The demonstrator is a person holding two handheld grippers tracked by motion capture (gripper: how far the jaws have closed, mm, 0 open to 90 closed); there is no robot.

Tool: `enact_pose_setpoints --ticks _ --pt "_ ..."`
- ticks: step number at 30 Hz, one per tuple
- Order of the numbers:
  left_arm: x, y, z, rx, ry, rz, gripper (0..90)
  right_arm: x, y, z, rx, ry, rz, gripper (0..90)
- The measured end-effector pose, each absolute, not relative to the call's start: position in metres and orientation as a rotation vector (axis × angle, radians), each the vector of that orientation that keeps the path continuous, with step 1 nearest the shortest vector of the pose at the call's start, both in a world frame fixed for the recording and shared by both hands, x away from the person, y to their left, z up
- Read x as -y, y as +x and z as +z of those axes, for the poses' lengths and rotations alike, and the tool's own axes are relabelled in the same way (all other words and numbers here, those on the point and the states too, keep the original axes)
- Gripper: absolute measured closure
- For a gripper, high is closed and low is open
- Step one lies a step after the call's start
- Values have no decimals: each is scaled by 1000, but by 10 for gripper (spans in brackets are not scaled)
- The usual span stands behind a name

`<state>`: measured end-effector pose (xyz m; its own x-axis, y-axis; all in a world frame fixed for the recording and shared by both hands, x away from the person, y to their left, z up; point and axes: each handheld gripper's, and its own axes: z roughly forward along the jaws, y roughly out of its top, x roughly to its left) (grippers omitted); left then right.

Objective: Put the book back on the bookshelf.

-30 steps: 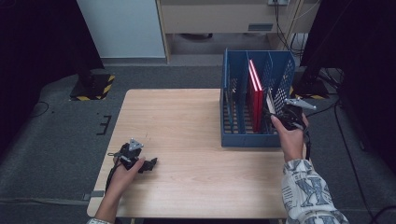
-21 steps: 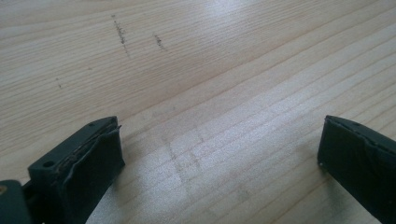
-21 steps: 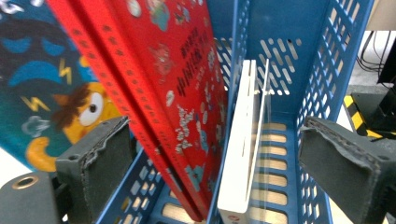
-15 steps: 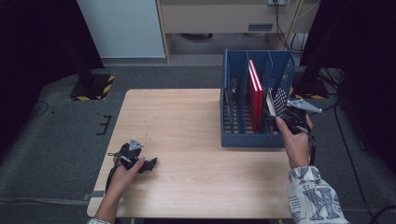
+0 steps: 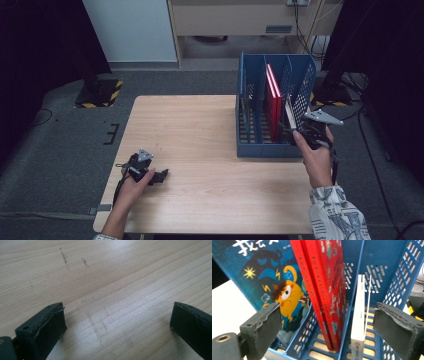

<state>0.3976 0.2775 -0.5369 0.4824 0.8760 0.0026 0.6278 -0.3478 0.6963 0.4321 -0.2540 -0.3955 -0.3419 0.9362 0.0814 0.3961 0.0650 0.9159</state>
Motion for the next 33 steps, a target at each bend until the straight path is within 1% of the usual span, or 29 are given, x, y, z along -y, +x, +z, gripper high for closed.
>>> enact_pose_setpoints --ticks 10,21,33 --pt "-277 398 -537 -1236 2095 504 0 247 411 -395 -1825 1291 1265 80" --pt "-277 397 -537 -1234 2096 504 0 230 386 -405 -1891 1232 1279 72" --pt "-277 397 -537 -1232 2097 503 0 222 358 -428 -1977 1204 1249 72"
